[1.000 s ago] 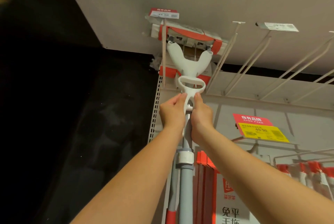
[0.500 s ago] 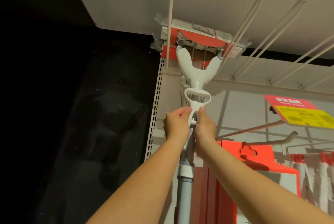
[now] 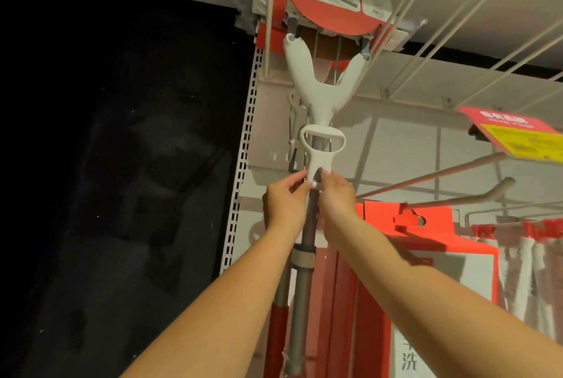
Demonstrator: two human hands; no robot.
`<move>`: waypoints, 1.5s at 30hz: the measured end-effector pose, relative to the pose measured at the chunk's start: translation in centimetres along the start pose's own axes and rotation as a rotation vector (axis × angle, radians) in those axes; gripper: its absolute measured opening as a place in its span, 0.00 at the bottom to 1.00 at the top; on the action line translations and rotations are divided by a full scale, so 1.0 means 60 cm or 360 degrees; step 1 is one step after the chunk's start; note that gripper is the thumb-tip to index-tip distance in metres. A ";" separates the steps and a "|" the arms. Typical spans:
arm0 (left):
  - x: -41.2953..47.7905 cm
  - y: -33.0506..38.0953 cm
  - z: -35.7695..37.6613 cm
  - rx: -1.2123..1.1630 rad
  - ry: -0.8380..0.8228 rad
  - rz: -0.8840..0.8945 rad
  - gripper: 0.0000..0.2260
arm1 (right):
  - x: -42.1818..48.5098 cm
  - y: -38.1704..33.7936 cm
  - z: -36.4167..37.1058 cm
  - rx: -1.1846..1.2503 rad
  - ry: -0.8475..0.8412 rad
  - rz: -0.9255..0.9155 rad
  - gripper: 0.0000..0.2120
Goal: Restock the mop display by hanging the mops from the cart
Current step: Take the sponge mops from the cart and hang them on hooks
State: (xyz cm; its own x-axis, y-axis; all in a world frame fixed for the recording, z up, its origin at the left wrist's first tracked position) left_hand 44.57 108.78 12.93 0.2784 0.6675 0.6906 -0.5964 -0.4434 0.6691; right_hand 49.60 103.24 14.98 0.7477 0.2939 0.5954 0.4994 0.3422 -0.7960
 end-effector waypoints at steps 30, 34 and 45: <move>-0.450 0.234 -0.077 0.2824 -0.0357 -0.0511 0.16 | -0.331 -0.024 -0.205 -0.1886 -0.1542 -0.0615 0.13; -0.533 0.253 -0.071 0.2888 -0.0296 -0.0628 0.15 | -0.402 -0.024 -0.236 -0.1886 -0.1660 -0.0716 0.10; -0.712 0.321 -0.135 0.3006 -0.0228 -0.0968 0.17 | -0.584 -0.045 -0.252 -0.1721 -0.1969 -0.0910 0.09</move>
State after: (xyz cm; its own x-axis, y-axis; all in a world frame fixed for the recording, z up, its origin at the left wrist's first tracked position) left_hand 15.09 76.54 -5.92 0.2059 0.9463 0.2493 0.9655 -0.2380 0.1060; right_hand 28.64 78.53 -5.37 -0.1035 0.9876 0.1179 0.9879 0.0883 0.1272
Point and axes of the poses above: each hand's wrist, its own x-axis towards the middle knuckle, its own z-axis out of the palm, y = z × x, the point moved 1 cm from there along x, towards the middle knuckle, and after that the axes turned 5 degrees about -x, right-handed, at the moved point
